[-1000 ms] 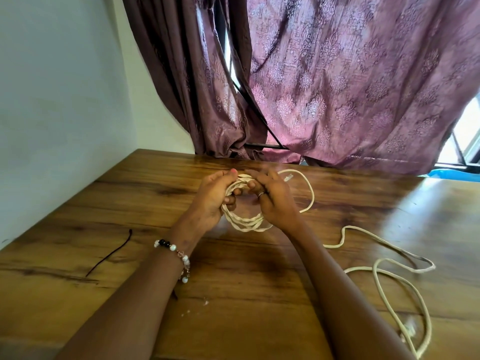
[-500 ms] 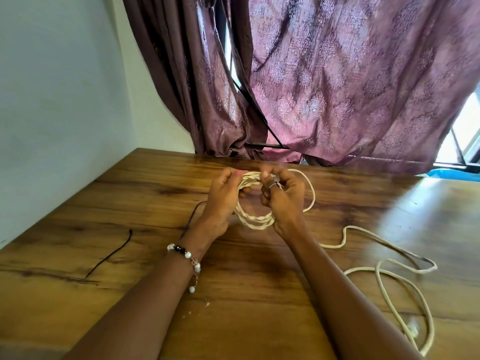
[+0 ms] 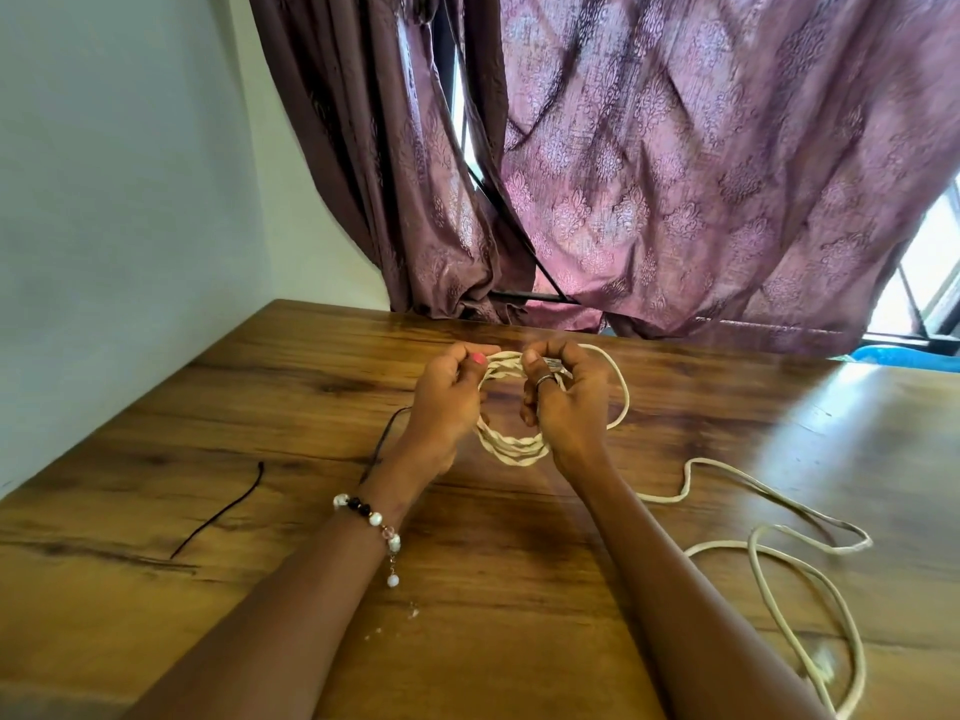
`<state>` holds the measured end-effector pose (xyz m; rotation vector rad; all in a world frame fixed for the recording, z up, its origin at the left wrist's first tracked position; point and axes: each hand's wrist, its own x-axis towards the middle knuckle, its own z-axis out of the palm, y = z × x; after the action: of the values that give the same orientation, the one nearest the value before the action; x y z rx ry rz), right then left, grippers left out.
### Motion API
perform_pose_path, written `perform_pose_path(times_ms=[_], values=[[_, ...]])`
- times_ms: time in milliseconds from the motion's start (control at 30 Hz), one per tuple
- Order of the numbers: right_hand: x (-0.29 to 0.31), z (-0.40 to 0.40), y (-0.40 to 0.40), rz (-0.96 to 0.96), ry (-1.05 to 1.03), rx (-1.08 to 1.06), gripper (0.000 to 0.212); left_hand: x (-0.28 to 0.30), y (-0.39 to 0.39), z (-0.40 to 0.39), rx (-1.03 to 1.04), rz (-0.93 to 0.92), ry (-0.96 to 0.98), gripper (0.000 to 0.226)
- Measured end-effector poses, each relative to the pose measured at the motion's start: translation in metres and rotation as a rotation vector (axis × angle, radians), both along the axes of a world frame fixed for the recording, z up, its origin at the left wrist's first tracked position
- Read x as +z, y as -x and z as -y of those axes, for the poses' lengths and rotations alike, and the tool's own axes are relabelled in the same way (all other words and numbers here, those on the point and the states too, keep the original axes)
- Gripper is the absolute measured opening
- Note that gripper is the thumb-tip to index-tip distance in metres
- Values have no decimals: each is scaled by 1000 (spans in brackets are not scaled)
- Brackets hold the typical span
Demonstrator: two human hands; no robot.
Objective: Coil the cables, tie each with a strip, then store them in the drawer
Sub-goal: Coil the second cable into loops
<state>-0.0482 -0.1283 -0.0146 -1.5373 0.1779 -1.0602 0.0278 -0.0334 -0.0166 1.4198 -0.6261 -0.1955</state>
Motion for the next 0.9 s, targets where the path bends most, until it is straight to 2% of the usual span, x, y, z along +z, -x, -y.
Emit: perform_pose_path(times_ms=[267,400,467,600,667,733,900], values=[[-4,4,-4,5,87,-131,5,-6,6,4,93,248,-45,27],[0,-1,0,-19,42,-21,4,-6,6,0,193,335,-20,26],[4,1,1,-77,44,55,11,-4,1,-4,184,383,-34,26],[9,12,6,-226,130,199,25,1,-12,-12,114,593,-133,36],[9,13,8,-248,177,239,31,1,-14,-13,65,588,-139,36],[9,10,9,-225,132,279,35,-1,-16,-12,40,563,-120,36],[9,2,5,-137,-47,278,19,-4,-14,-11,104,571,-63,38]])
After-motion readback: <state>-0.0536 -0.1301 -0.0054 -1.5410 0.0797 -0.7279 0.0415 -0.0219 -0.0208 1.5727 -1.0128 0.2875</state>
